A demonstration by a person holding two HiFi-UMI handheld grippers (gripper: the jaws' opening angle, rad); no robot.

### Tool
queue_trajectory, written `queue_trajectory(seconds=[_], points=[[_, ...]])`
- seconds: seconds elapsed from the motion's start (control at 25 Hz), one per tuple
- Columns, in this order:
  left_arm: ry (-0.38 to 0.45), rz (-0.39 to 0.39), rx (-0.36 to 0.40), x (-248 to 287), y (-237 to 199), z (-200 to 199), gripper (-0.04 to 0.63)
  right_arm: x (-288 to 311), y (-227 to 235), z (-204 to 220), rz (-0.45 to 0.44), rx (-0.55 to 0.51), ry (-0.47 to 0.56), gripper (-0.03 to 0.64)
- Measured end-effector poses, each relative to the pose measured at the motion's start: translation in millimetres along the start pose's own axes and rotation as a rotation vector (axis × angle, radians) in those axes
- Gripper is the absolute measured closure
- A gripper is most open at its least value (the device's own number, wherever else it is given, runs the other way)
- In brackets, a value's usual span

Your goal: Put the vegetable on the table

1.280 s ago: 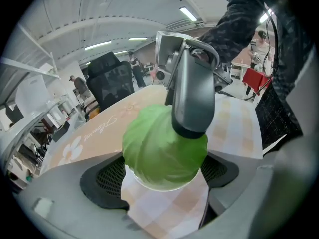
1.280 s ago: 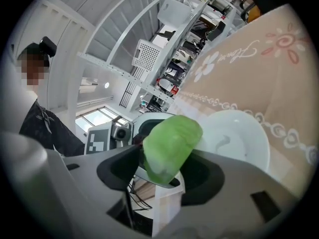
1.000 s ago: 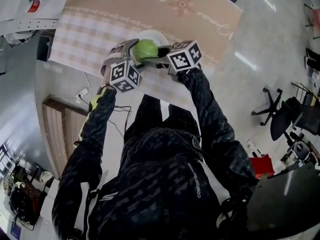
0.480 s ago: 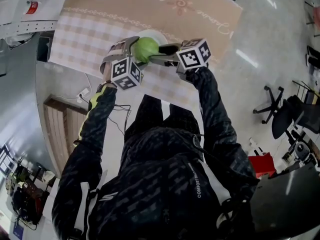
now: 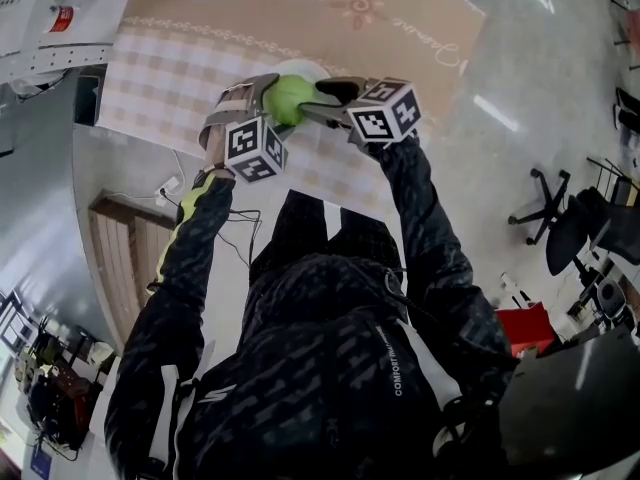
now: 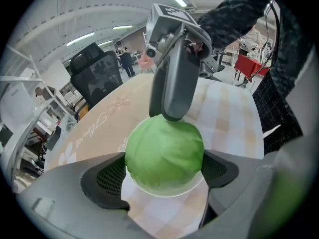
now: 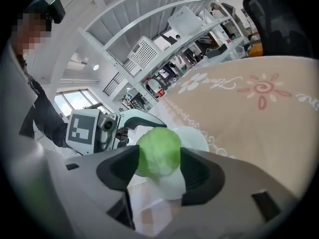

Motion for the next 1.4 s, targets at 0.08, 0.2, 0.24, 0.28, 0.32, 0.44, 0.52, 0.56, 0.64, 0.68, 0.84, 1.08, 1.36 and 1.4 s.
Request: queue_trajectory(seconds=[0.08, 0.2, 0.24, 0.28, 0.32, 0.44, 0.52, 0.56, 0.64, 0.68, 0.84, 1.08, 1.36, 1.4], points=[[-0.022, 0.000, 0.019, 1.6, 1.2, -5.4, 0.138, -2.9, 0.0, 0.0, 0.005, -0.016, 0.002, 0.356], [-0.036, 0.001, 0.038, 3.2, -0.9, -7.9, 0.138, -1.0, -1.7, -2.8, 0.023, -0.052, -0.009, 0.354], [-0.038, 0.000, 0.039, 3.3, -1.7, -7.8, 0.138, -0.6, -2.1, -3.3, 0.029, -0.066, -0.013, 0.358], [-0.040, -0.002, 0.040, 3.1, -2.2, -7.5, 0.138, -0.1, -2.6, -3.8, 0.035, -0.078, -0.017, 0.359], [-0.042, -0.003, 0.043, 2.6, -2.8, -6.7, 0.138, 0.8, -3.3, -4.4, 0.039, -0.088, -0.020, 0.357], [-0.045, -0.008, 0.055, 0.0, -6.9, -0.7, 0.137, 7.2, -5.7, -8.5, 0.045, -0.105, -0.016, 0.354], [-0.048, -0.007, 0.070, 0.7, -6.9, -0.8, 0.133, 8.3, -5.7, -8.3, 0.048, -0.106, -0.009, 0.355], [-0.050, -0.006, 0.079, 2.1, -5.7, -3.2, 0.133, 6.7, -5.0, -6.7, 0.049, -0.106, -0.006, 0.356], [-0.052, -0.002, 0.090, 4.5, -3.0, -8.2, 0.130, 3.4, -4.2, -4.2, 0.052, -0.111, -0.005, 0.359], [-0.050, -0.001, 0.089, 4.9, -2.2, -9.3, 0.130, 2.6, -4.4, -3.8, 0.054, -0.116, -0.007, 0.357], [-0.026, -0.009, 0.063, 2.6, -2.7, -7.4, 0.130, 2.4, -5.2, -4.2, 0.056, -0.120, -0.015, 0.354], [0.007, -0.043, 0.028, -0.2, -2.2, -3.5, 0.129, 1.7, -3.6, -3.7, 0.051, -0.111, -0.021, 0.353], [0.018, -0.068, 0.014, -3.0, 0.0, -0.3, 0.129, 3.2, -3.6, -2.6, 0.054, -0.109, -0.026, 0.353], [0.018, -0.068, 0.007, -4.0, 0.3, 0.1, 0.129, 3.7, -3.5, -2.1, 0.062, -0.116, -0.032, 0.354]])
Point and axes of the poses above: the fingertips, and each gripper's own axes: x forward along the fingers, y to its right, z out of its underside, the point moved 6 cm from there along -x, backward along the fingers, and after that the axes turned 9 degrees about x, right-handed, at the moved point
